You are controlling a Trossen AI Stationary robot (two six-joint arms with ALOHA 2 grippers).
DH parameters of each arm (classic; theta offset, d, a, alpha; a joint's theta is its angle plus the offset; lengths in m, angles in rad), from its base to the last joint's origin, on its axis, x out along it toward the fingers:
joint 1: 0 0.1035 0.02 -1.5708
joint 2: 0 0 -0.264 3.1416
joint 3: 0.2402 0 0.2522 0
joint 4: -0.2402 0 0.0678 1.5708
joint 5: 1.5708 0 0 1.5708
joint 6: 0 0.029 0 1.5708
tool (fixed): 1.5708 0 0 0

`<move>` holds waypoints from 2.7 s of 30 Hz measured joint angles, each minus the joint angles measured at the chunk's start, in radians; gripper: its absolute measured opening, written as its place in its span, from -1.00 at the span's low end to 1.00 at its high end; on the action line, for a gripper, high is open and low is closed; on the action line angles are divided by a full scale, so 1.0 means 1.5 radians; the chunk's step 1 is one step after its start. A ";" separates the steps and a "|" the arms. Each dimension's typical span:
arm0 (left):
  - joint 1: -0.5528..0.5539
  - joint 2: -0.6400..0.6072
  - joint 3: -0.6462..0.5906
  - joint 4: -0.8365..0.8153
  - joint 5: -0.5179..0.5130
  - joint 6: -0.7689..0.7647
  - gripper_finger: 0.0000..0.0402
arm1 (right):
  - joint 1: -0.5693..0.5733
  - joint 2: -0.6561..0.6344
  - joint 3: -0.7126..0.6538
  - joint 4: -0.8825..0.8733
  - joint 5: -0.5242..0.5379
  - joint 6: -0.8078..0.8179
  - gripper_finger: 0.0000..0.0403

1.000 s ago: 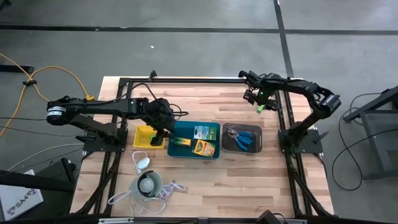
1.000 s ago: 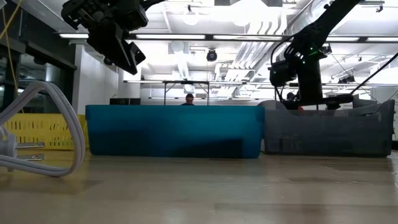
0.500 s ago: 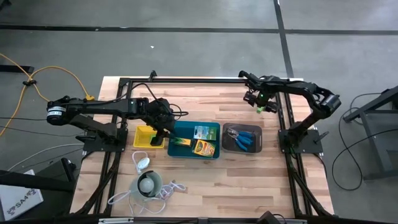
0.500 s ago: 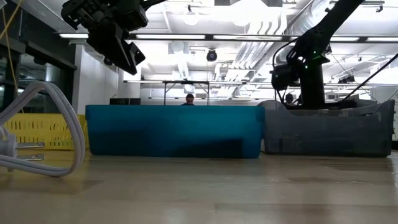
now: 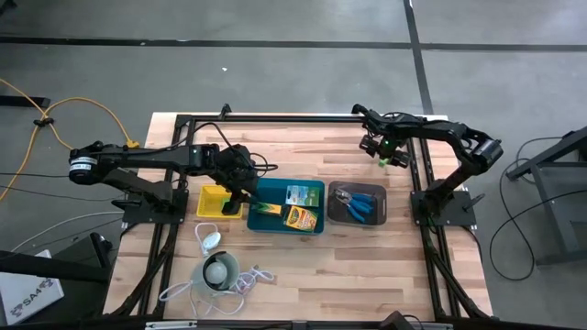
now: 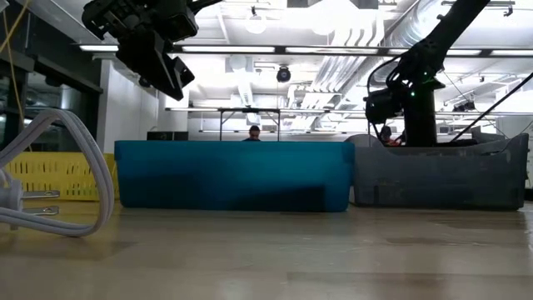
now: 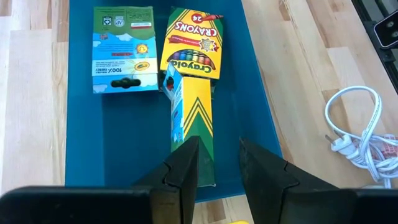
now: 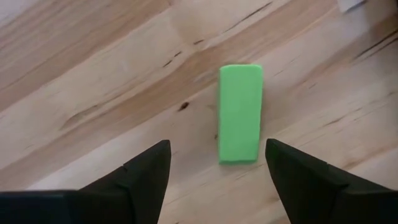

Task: Pick & Place School Supplies
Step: Put the green eraser into the yellow bin

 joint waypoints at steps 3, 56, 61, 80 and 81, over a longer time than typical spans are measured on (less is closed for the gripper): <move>0.000 0.000 0.000 0.000 0.000 0.000 -0.46 | 0.000 0.000 0.000 0.000 -0.002 0.000 0.25; 0.000 0.000 0.000 0.000 0.000 0.000 -0.46 | -0.022 0.000 0.001 -0.020 -0.005 0.000 -0.02; 0.000 0.000 0.000 0.000 0.000 0.000 -0.46 | -0.022 0.000 0.001 -0.020 -0.005 0.000 -0.08; 0.000 0.000 0.000 0.000 0.000 -0.003 -0.46 | -0.022 0.043 0.003 -0.002 -0.024 -0.025 -0.12; 0.000 0.000 0.000 0.000 0.000 -0.003 -0.46 | -0.022 0.043 0.003 -0.001 -0.024 -0.028 -0.14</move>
